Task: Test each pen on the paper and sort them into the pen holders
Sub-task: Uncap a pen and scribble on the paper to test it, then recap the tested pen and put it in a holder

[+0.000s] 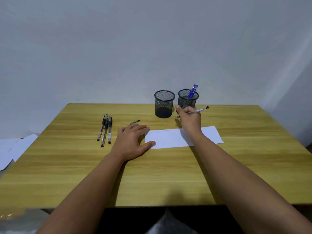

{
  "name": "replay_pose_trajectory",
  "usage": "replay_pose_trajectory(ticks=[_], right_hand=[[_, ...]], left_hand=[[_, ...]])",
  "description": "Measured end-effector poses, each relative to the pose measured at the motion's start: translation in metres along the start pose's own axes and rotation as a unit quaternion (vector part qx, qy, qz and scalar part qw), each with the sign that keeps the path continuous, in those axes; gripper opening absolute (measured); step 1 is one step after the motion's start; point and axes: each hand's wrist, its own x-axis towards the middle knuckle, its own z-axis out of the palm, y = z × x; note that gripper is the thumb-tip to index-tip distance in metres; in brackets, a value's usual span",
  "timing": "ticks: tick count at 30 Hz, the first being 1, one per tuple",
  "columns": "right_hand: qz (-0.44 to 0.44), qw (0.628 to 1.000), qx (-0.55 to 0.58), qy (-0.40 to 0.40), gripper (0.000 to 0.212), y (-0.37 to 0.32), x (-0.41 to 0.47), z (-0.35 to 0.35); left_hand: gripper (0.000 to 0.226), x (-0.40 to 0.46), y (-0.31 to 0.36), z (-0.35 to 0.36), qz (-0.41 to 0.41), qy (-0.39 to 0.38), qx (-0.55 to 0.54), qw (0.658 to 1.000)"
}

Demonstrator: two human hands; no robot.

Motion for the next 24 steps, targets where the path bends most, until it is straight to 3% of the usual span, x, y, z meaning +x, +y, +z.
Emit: replay_pose_trajectory(ticks=[5, 8, 12, 20, 24], right_hand=[[0.038, 0.996, 0.001, -0.077, 0.029, -0.020, -0.006, -0.007], [0.081, 0.990, 0.036, -0.114, 0.025, -0.023, -0.009, -0.010], [0.061, 0.993, 0.038, -0.095, 0.023, -0.009, -0.010, -0.009], [0.067, 0.989, 0.040, -0.123, 0.018, -0.001, -0.007, -0.010], [0.040, 0.987, -0.006, -0.153, 0.010, 0.000, -0.011, -0.020]], left_hand=[[0.043, 0.014, -0.005, -0.006, -0.035, 0.108, 0.043, 0.993], [0.039, 0.031, -0.008, -0.012, -0.116, 0.067, 0.075, 0.988], [0.036, 0.047, -0.015, -0.017, -0.167, -0.021, 0.137, 0.976], [0.028, 0.056, -0.019, -0.014, -0.148, -0.006, 0.144, 0.978], [0.025, 0.049, -0.016, -0.015, -0.113, 0.042, 0.077, 0.990]])
